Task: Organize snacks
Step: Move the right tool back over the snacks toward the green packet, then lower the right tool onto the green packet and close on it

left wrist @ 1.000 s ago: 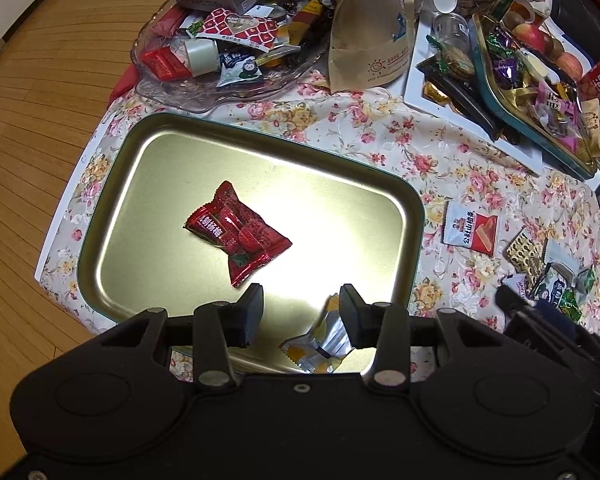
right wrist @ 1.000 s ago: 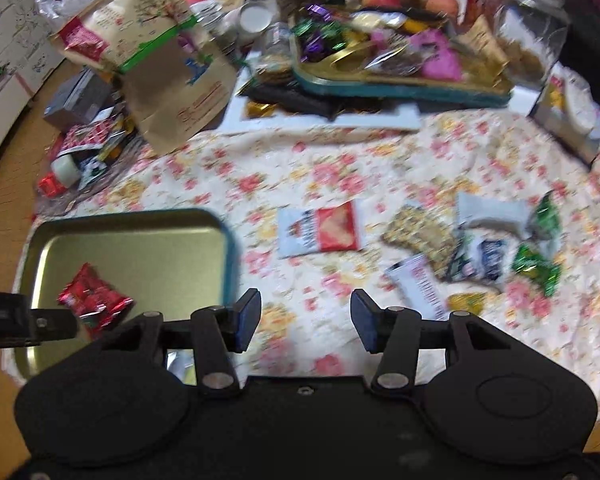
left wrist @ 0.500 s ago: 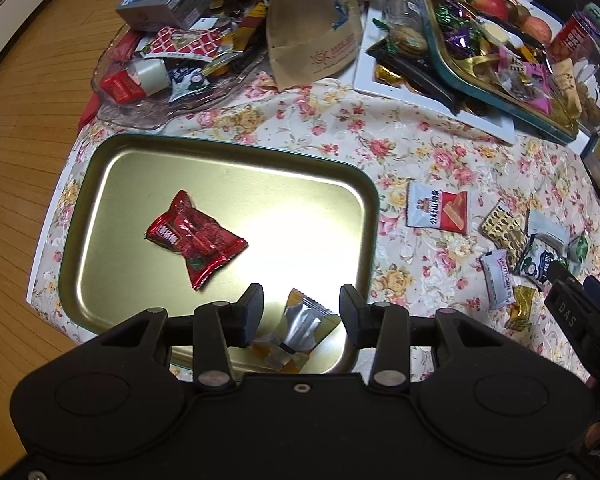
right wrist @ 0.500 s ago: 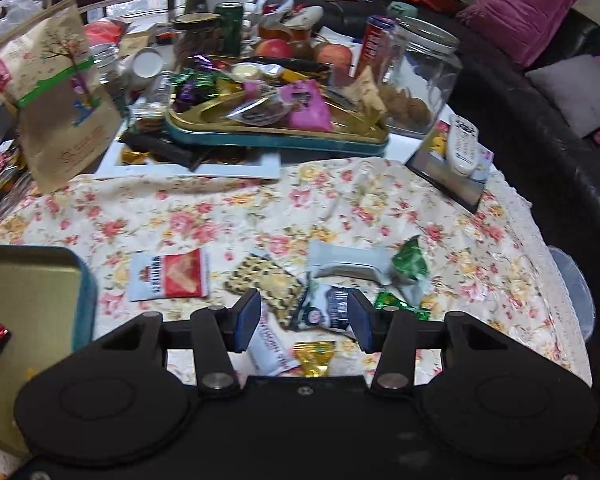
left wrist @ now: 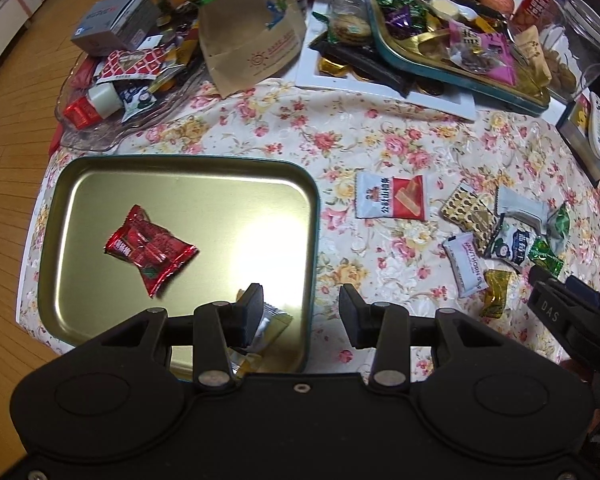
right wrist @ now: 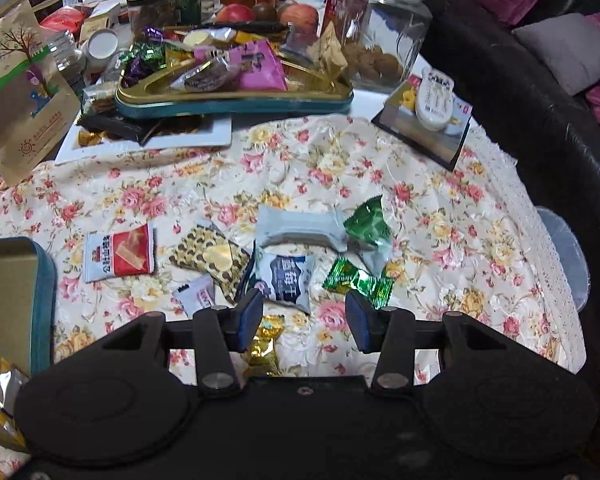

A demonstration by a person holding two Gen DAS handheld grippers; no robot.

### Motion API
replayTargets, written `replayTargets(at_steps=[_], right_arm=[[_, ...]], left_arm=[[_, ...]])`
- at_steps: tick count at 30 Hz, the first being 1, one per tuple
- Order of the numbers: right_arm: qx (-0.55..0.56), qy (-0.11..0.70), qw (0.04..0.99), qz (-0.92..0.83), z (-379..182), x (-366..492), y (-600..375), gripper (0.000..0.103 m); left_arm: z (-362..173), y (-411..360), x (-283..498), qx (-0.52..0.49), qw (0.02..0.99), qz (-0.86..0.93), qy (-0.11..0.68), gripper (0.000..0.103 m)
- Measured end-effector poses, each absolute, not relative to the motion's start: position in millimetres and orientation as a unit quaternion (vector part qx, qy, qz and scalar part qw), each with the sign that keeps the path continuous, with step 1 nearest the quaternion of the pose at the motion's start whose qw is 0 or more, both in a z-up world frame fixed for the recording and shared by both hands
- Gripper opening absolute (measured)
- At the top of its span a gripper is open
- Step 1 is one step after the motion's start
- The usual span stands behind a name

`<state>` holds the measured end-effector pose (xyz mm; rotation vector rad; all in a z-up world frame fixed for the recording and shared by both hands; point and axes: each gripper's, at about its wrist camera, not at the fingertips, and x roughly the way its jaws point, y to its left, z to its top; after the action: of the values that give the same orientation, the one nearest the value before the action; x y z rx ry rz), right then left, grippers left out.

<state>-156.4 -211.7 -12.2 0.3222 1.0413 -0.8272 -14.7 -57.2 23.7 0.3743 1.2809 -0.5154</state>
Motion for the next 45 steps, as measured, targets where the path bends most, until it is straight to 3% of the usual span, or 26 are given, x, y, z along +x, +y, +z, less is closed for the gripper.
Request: replayTargets(at_steps=[3, 22, 45], right_arm=[[0.167, 0.488, 0.772, -0.372, -15, -161, -217, 0.037], [0.186, 0.447, 0.783, -0.390, -13, -192, -241, 0.037], [0.331, 0.490, 0.714, -0.374, -43, -219, -277, 0.037]], left_arm=[[24, -64, -19, 0.176, 0.753, -0.241, 0.586, 0.050], [26, -107, -51, 0.188, 0.744, -0.279, 0.577, 0.050], [22, -150, -85, 0.221, 0.714, -0.327, 0.578, 0.050]])
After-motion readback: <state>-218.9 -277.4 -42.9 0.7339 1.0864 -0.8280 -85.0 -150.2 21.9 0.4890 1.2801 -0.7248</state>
